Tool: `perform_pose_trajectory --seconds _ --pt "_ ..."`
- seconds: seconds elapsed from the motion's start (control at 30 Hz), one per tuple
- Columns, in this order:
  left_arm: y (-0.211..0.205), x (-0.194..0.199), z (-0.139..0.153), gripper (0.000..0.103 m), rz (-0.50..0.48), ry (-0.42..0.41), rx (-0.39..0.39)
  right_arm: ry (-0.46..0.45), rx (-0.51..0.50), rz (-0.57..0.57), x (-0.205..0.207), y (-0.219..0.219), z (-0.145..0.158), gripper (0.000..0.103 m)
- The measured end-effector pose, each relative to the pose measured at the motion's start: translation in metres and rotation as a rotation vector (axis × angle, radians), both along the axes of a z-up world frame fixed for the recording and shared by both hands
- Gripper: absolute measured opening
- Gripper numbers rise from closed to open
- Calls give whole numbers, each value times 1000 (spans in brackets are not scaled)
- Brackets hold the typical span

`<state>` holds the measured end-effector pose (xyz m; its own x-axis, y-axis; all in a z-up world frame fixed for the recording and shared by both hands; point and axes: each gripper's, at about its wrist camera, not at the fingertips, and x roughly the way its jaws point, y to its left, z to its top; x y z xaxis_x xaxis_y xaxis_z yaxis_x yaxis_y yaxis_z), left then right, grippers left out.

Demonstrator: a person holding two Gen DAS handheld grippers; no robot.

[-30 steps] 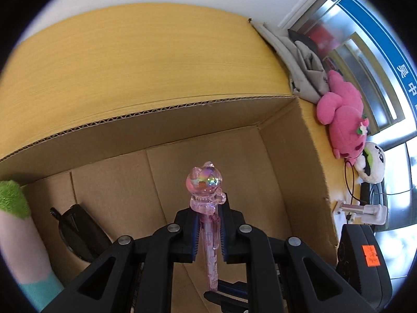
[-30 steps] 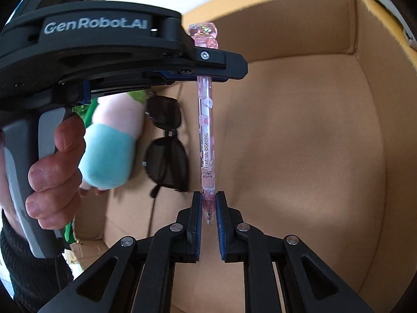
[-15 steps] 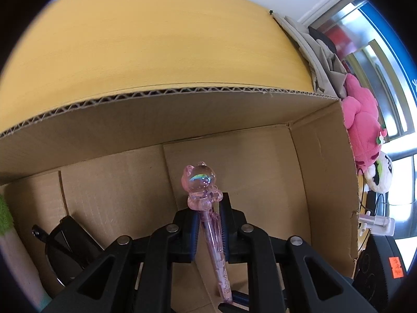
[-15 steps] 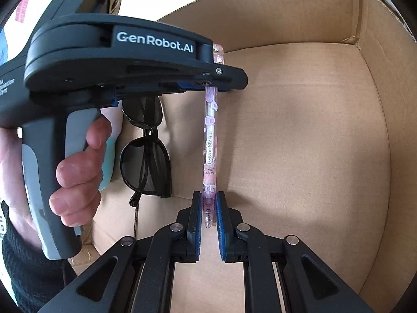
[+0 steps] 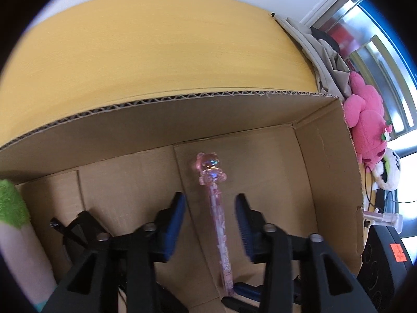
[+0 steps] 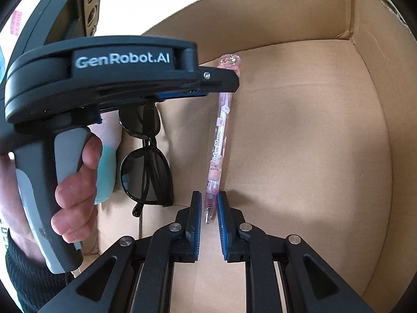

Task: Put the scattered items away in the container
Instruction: 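Open both grippers to drop the pink pen into the box, then withdraw both grippers from the box back over the table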

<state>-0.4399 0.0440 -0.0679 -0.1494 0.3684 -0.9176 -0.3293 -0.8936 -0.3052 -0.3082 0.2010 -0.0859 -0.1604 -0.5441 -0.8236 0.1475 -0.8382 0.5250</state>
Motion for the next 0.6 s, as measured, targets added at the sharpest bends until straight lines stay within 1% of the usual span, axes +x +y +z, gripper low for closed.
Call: perform_pose_trajectory --seconds 0.03,0.07,0.1,0.13,0.17,0.23,0.27,0.3,0.33,0.37,0.4,0.43,0.5,0.53,0.57,0.6 --pt "-1 1 1 42 5 2 8 2 -4 1 1 0 1 22" --pt "-2 2 3 42 11 2 17 4 -3 3 3 0 2 24" --pt "-5 4 5 42 16 5 21 7 3 7 4 0 4 29" --pt "-6 6 8 42 19 11 19 11 11 10 6 0 6 34" --pt "-8 9 12 42 20 21 17 16 20 10 8 2 8 37" --pt "-15 17 26 42 23 58 22 33 36 5 13 7 14 48" --pt "-19 24 36 42 28 89 22 47 43 0 16 11 19 50" --pt "-21 29 44 42 36 116 17 65 58 -7 21 14 25 56" --pt "-25 40 56 42 47 165 11 94 83 -12 28 17 33 68" --pt "-30 51 67 45 53 215 7 136 112 -13 37 17 44 75" --pt "-34 64 78 51 61 265 5 182 140 -9 49 16 55 86" --pt "-40 79 88 54 70 311 3 238 173 -1 64 16 67 91" --pt "-52 117 111 62 91 413 -19 363 254 21 92 21 93 95" --pt "-56 133 118 64 99 449 -28 422 287 31 100 18 105 98" --pt "-63 155 128 70 116 495 -45 470 308 40 108 9 114 100" --pt "-68 174 135 76 137 536 -60 510 322 46 125 4 120 102"
